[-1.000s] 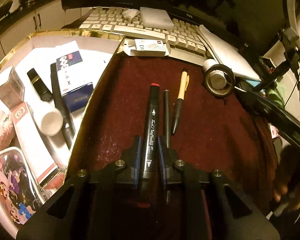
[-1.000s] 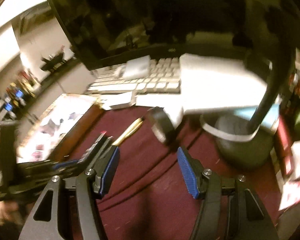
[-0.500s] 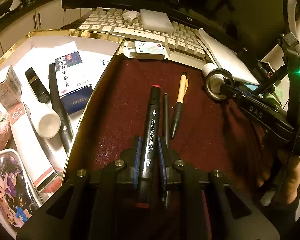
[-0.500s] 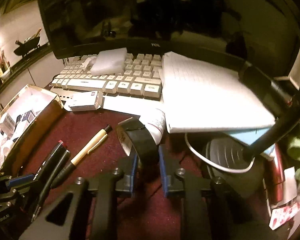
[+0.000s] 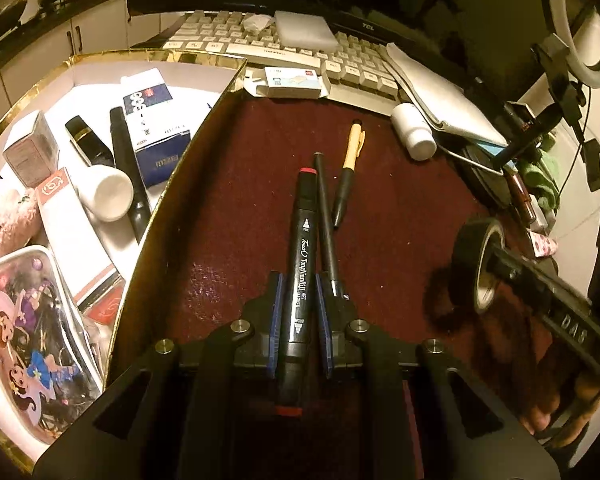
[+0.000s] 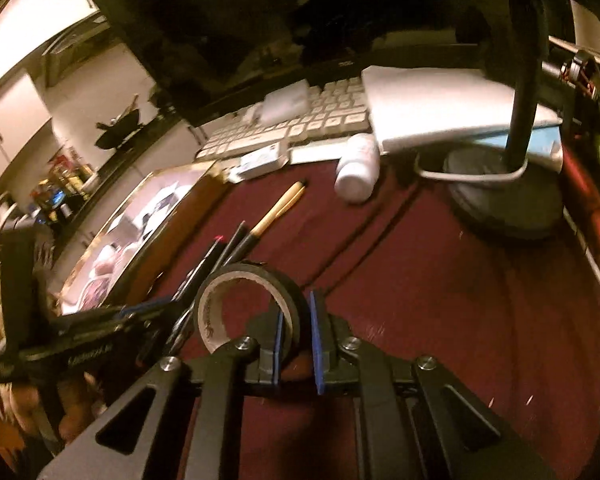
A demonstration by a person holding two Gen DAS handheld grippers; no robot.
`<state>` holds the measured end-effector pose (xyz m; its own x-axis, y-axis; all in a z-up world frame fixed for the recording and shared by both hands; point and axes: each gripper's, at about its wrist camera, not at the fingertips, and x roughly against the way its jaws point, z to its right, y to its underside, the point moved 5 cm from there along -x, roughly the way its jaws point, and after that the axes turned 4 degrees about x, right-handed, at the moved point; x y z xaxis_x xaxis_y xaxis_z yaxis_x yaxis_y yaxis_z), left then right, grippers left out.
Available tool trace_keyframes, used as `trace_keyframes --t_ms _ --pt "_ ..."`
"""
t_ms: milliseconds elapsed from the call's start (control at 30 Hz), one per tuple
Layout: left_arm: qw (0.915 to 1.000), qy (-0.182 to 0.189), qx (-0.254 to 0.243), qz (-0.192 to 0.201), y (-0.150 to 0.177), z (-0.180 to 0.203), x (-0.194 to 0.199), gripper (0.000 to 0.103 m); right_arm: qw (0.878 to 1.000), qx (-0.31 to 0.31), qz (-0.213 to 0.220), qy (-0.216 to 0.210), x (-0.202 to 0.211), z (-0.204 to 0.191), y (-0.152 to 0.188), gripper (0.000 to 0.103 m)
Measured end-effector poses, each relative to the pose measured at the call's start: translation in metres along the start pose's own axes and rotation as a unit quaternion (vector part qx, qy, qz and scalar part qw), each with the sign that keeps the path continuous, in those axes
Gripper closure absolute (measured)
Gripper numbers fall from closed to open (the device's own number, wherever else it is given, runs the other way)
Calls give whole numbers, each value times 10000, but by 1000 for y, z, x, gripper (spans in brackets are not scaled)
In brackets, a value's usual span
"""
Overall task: Organize objects
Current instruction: 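Grasp the black tape roll with the right tool while the left tool holds the marker, then carry the marker with the left tool while the right tool carries the tape roll to the tray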
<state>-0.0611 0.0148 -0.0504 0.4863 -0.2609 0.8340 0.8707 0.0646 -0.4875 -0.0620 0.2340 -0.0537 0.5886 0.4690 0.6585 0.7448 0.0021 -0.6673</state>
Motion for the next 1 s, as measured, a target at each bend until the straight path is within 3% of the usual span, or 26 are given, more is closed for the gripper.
trace_keyframes --t_ms 200,400,800,1000 --pt "9989 -378 -284 35 -13 6 -9 88 9995 -163 -20 -268 -15 0 1 93" --pt "9980 -501 -348 163 -15 6 -11 89 9971 -311 -82 -690 -21 -2 1 93" --pt "9978 -165 -12 635 -6 1 25 89 9964 -175 13 -823 -18 -8 2 93" --pt "9969 29 88 785 -4 2 43 89 9978 -106 108 -646 -14 -9 2 93"
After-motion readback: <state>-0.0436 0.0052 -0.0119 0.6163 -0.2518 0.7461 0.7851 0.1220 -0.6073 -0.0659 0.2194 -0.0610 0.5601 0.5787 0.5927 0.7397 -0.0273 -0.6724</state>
